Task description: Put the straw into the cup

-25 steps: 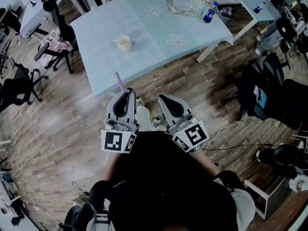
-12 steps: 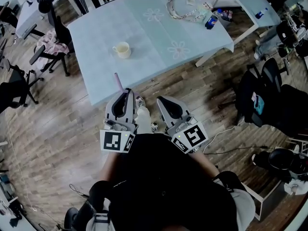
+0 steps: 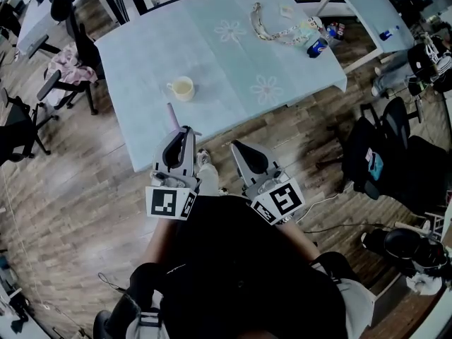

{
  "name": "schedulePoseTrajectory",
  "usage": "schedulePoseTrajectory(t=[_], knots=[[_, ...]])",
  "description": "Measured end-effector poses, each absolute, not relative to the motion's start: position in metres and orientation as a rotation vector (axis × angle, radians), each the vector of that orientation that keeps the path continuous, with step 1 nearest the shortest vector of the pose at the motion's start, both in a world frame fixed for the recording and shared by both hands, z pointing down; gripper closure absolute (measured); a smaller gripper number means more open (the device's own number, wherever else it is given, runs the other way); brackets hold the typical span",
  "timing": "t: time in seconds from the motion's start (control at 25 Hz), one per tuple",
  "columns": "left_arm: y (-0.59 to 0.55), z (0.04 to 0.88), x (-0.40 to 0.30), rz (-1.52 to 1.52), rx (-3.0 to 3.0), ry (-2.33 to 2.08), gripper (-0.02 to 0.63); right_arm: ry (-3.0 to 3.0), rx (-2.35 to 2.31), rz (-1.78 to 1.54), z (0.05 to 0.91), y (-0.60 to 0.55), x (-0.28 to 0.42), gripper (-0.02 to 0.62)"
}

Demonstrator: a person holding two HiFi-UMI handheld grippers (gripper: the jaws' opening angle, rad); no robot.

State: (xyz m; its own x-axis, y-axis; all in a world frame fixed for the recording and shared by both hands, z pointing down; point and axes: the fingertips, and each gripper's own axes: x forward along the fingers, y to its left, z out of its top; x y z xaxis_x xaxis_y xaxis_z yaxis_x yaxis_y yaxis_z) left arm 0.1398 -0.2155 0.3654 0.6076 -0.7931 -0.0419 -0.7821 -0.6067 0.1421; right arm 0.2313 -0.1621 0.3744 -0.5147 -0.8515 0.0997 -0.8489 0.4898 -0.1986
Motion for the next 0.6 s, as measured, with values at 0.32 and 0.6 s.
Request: schedulePoseTrajectory(t=[0.32, 0.6], knots=[[-0.281, 0.375, 0.125, -0.134, 2.705, -1.374, 0.578, 2.721, -1.535, -0.325, 0.368, -0.221, 0.219, 0.586], [-0.334, 0.405, 0.118, -0.075, 2.694, -1.377, 0.578, 2.723, -1.549, -0.304, 0.369, -0.267, 0.213, 0.586]])
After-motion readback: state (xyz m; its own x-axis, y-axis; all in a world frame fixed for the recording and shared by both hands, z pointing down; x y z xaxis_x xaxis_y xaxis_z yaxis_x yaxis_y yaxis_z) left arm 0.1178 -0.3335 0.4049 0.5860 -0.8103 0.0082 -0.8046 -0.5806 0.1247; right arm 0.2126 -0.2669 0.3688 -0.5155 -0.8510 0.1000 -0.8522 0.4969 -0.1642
